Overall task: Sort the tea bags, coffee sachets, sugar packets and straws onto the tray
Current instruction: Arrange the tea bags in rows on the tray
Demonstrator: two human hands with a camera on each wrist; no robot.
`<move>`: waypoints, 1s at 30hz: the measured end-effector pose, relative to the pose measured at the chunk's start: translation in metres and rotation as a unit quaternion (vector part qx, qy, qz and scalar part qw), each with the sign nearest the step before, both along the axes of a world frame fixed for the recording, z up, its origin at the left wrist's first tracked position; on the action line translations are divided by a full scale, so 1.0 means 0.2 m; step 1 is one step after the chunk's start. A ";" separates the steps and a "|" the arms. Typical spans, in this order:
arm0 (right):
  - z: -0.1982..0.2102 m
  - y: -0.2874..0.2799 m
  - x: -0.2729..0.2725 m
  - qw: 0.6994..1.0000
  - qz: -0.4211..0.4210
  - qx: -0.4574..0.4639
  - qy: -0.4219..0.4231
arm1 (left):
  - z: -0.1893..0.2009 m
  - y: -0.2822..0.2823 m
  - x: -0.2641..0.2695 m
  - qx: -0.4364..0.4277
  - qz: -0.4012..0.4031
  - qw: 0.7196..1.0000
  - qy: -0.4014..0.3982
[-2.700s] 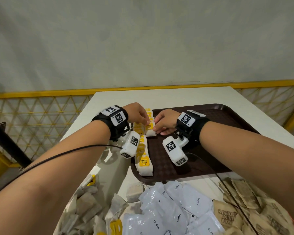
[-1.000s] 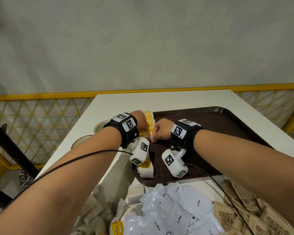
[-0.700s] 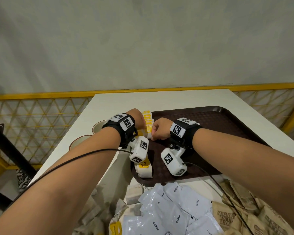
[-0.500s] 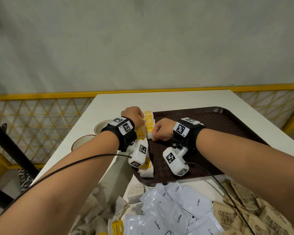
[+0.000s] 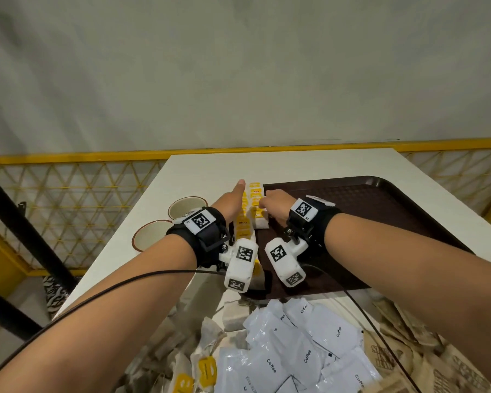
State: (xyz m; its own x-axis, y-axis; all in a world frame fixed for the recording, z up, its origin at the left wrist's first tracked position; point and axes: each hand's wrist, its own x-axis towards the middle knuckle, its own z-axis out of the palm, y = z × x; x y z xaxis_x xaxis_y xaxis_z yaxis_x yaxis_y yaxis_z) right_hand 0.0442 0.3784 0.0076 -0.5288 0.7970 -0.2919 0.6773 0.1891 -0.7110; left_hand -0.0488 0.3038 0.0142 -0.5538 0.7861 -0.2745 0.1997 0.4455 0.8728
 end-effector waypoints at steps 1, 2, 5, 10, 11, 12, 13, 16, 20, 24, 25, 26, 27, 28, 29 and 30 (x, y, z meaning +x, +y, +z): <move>0.00 0.00 -0.02 0.999 -0.020 -0.010 0.031 | 0.00 0.00 0.00 0.001 0.001 1.000 -0.007; -0.01 -0.01 -0.03 1.000 -0.010 0.012 0.014 | 0.00 0.00 0.01 0.000 -0.001 1.000 -0.010; -0.01 0.01 -0.05 1.000 0.014 0.024 0.015 | -0.01 0.01 0.01 -0.005 -0.014 1.000 0.001; -0.06 0.08 -0.07 0.999 0.002 0.032 0.038 | -0.02 0.03 -0.02 -0.016 -0.016 1.000 0.012; -0.05 0.09 -0.08 0.999 0.009 0.031 0.044 | -0.02 0.03 -0.02 -0.018 -0.020 1.000 0.013; -0.05 0.09 -0.08 0.998 0.012 0.030 0.056 | -0.02 0.03 -0.01 -0.019 -0.024 0.999 0.012; -0.04 0.08 -0.08 0.998 0.018 0.031 0.059 | -0.01 0.03 -0.01 -0.022 -0.026 0.999 0.007; -0.01 0.08 -0.06 0.998 0.040 0.040 0.019 | 0.02 0.01 -0.02 -0.017 -0.014 1.000 -0.015; 0.10 0.03 -0.01 0.998 0.028 0.041 0.038 | 0.14 -0.13 0.00 0.009 -0.034 0.998 -0.042; 0.20 -0.20 0.11 0.980 0.057 -0.070 0.179 | 0.29 -0.44 0.00 -0.014 -0.190 0.981 0.038; 0.22 -0.28 0.16 0.978 0.111 -0.084 0.155 | 0.31 -0.53 0.00 -0.046 -0.234 0.968 0.078; 0.23 -0.36 0.20 0.975 0.177 -0.084 0.107 | 0.33 -0.60 0.00 -0.084 -0.274 0.950 0.126; 0.23 -0.43 0.23 0.967 0.240 -0.071 0.050 | 0.32 -0.67 0.00 -0.125 -0.311 0.924 0.181; 0.23 -0.50 0.25 0.954 0.297 -0.047 -0.003 | 0.31 -0.72 0.00 -0.168 -0.343 0.894 0.234; 0.21 -0.56 0.25 0.937 0.347 -0.015 -0.047 | 0.29 -0.76 0.00 -0.209 -0.369 0.861 0.282; 0.19 -0.61 0.24 0.918 0.387 0.020 -0.087 | 0.26 -0.78 0.01 -0.241 -0.391 0.830 0.318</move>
State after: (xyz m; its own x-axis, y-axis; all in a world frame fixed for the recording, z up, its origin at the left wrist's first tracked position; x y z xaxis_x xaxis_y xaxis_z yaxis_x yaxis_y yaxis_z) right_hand 0.0924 0.2573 0.0465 -0.8892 0.2146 -0.4042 0.4318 0.6856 -0.5860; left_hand -0.0461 0.1469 0.0659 -0.0799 0.8573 -0.5086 0.9436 0.2296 0.2387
